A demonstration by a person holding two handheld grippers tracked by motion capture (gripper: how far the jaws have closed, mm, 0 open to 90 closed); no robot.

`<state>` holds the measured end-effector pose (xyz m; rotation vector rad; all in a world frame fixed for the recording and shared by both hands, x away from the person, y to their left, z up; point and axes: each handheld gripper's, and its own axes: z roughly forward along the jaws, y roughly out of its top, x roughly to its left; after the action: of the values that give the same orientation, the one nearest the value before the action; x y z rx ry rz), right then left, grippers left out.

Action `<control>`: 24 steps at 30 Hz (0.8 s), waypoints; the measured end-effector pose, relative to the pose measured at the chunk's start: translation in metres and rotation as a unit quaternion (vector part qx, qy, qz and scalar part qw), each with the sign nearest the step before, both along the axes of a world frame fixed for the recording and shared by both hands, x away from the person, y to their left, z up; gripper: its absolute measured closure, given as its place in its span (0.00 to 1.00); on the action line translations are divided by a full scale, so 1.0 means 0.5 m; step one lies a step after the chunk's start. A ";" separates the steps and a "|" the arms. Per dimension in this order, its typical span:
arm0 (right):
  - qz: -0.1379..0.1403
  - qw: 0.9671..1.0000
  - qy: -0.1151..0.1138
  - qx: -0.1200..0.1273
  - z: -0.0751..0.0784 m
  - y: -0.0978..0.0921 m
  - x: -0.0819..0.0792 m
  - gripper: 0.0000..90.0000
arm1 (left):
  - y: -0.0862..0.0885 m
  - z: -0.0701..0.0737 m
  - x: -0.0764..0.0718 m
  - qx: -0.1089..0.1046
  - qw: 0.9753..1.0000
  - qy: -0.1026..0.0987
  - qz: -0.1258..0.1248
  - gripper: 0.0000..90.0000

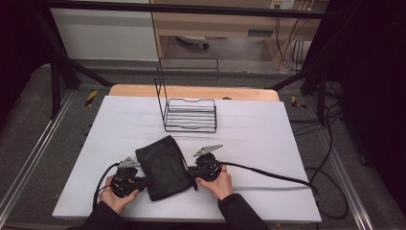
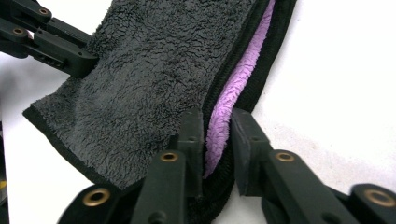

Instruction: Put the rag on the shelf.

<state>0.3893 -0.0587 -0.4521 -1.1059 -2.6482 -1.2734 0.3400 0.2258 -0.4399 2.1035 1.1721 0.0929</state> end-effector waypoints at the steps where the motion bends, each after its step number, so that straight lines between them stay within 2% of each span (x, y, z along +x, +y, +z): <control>1: -0.002 1.000 0.000 0.002 0.002 -0.001 -0.002 0.89 | 0.003 0.001 0.002 -0.003 1.000 0.004 -0.002 0.91; 4: -0.008 1.000 0.001 0.002 0.011 -0.004 -0.012 0.90 | 0.010 0.006 0.005 -0.012 1.000 0.011 -0.012 0.93; 8: -0.014 1.000 0.009 0.004 0.023 -0.008 -0.041 0.90 | 0.017 0.018 0.004 -0.011 0.999 0.013 -0.034 0.93; 11: -0.020 1.000 0.016 0.003 0.021 -0.007 -0.066 0.89 | 0.014 0.017 -0.004 0.005 0.999 -0.002 -0.043 0.93; 13: -0.024 1.000 0.004 0.000 0.017 -0.006 -0.066 0.81 | 0.009 0.014 -0.009 0.021 0.999 -0.016 -0.043 0.92; 14: -0.024 1.000 -0.011 -0.003 0.017 -0.006 -0.061 0.73 | 0.006 0.013 -0.012 0.026 0.999 -0.022 -0.039 0.90; 16: -0.024 0.998 -0.052 -0.009 0.021 -0.009 -0.045 0.63 | 0.005 0.011 -0.016 0.029 0.998 -0.030 -0.037 0.88; 18: -0.024 0.997 -0.078 0.000 0.031 -0.011 -0.021 0.57 | 0.004 0.009 -0.017 0.031 0.998 -0.032 -0.035 0.87; 20: -0.032 0.996 -0.082 0.017 0.039 -0.009 0.011 0.52 | 0.002 0.009 -0.017 0.033 0.998 -0.032 -0.034 0.87; 22: -0.036 0.995 -0.095 0.015 0.041 0.002 0.046 0.51 | 0.001 0.008 -0.018 0.034 0.998 -0.033 -0.033 0.87; 24: -0.040 0.995 -0.090 0.019 0.036 0.019 0.081 0.49 | 0.000 0.006 -0.020 0.035 0.998 -0.037 -0.031 0.86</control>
<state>0.4300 -0.0495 -0.4341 -1.1564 -2.7159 -1.4989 0.3299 0.2260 -0.4370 2.1770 1.0725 0.1853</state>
